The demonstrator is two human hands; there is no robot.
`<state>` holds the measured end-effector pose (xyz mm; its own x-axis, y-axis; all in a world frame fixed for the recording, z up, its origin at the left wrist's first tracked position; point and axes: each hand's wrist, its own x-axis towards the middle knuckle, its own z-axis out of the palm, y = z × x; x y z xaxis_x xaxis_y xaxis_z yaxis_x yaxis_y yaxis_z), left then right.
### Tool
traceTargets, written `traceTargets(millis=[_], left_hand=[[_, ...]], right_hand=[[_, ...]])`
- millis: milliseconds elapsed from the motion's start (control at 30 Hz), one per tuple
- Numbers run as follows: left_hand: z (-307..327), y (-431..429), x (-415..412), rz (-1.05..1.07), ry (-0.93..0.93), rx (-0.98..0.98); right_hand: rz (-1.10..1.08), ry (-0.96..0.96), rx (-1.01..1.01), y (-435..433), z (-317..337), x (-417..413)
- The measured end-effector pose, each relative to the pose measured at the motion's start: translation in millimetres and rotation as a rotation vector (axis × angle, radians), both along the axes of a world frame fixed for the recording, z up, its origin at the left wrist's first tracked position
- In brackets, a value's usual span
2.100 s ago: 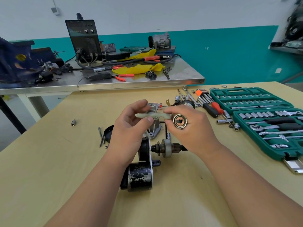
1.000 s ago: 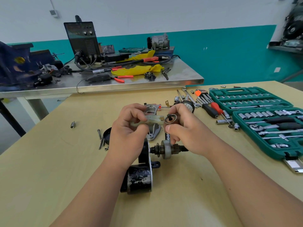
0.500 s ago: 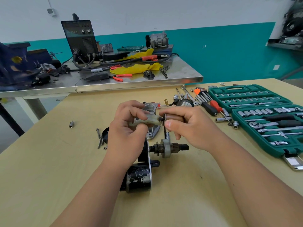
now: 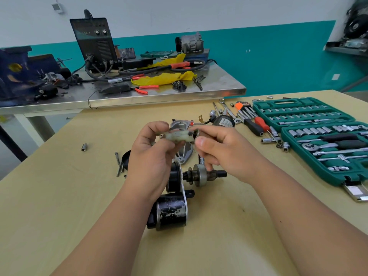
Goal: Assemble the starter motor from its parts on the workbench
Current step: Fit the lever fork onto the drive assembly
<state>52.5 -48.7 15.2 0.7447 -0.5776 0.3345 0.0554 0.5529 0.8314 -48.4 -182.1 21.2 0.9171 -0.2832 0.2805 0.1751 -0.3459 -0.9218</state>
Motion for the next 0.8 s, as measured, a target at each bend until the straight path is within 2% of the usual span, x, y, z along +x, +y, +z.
traceTargets(millis=[100, 200, 300, 367, 467, 600, 667, 700, 767, 800], left_hand=[[3.2, -0.2, 0.7, -0.071, 0.140, -0.048], [5.1, -0.9, 0.6, -0.056, 0.267, -0.104], [6.0, -2.4, -3.6, -0.034, 0.314, -0.130], [6.5, -2.2, -5.6, 0.023, 0.243, -0.107], [5.0, 0.8, -3.4, 0.179, -0.035, 0.109], [-1.1, 1.9, -8.3, 0.186, -0.267, 0.225], [-1.9, 0.7, -10.1, 0.177, -0.289, 0.268], [-0.9, 1.1, -9.8, 0.158, -0.250, 0.269], [0.1, 2.2, -6.4, 0.120, -0.203, 0.285], [1.9, 3.3, -5.3, 0.125, -0.264, 0.325]], right_hand=[[-0.017, -0.037, 0.086, 8.6, -6.8, 6.5], [-0.044, -0.068, 0.142, 17.4, -10.5, 11.4], [-0.028, -0.132, 0.230, 29.4, -13.7, 14.8], [-0.063, -0.166, 0.212, 33.8, -13.9, 16.3], [-0.097, -0.205, 0.177, 31.0, -10.8, 16.6], [-0.120, -0.209, 0.266, 28.7, -11.8, 18.1], [-0.112, -0.176, 0.259, 27.1, -14.4, 17.6], [-0.103, -0.152, 0.219, 24.8, -13.9, 15.8], [-0.116, -0.073, 0.019, 17.4, -10.5, 12.1], [-0.139, -0.038, -0.090, 12.7, -9.3, 11.1]])
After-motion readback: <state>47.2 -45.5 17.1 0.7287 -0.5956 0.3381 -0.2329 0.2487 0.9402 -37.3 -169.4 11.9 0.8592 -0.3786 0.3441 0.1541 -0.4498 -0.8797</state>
